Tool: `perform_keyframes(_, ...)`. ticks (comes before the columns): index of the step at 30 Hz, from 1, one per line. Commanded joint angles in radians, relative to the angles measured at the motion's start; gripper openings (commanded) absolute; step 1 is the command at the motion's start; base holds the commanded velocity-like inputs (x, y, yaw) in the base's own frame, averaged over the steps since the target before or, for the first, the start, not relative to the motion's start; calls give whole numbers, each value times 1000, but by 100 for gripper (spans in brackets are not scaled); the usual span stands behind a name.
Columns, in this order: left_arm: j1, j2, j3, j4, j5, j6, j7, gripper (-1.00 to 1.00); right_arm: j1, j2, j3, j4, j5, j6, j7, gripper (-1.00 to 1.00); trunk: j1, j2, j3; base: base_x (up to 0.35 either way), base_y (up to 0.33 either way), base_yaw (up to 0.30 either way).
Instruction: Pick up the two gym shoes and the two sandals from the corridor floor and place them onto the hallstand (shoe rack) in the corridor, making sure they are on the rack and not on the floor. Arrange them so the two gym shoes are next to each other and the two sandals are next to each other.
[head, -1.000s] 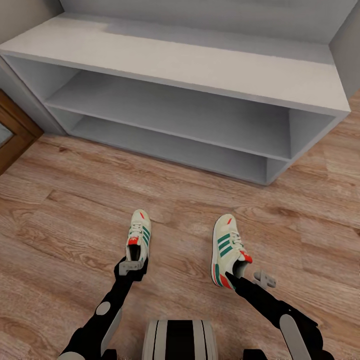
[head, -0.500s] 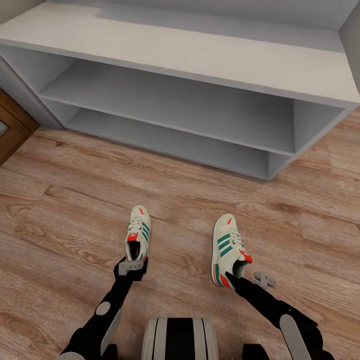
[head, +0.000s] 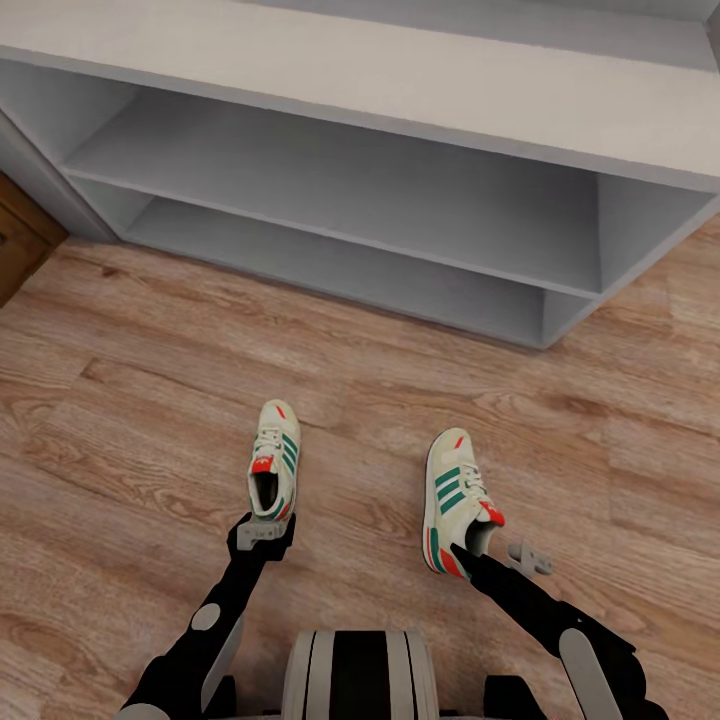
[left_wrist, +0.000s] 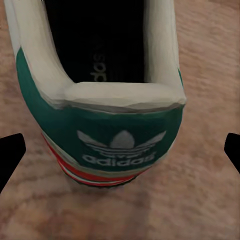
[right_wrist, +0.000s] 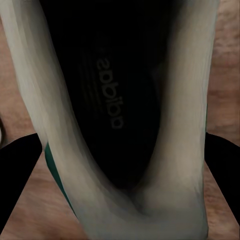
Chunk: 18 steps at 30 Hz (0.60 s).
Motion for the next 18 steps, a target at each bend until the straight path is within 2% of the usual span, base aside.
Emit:
perform_keyframes(1,0,0,0,1,5,-3,-5,100,0,0,-2,-1,0,6,5,-100,0,0,-5,0,0,0)
perform_keyframes(8,0,0,0,1,5,-5,-5,100,0,1,-2,-1,0,6,4,-100,3,-2,-35,0,0,0)
perform_keyframes(18,0,0,0,1,5,-5,-6,100,0,1,-2,-1,0,6,4,-100,3,-2,-49,0,0,0)
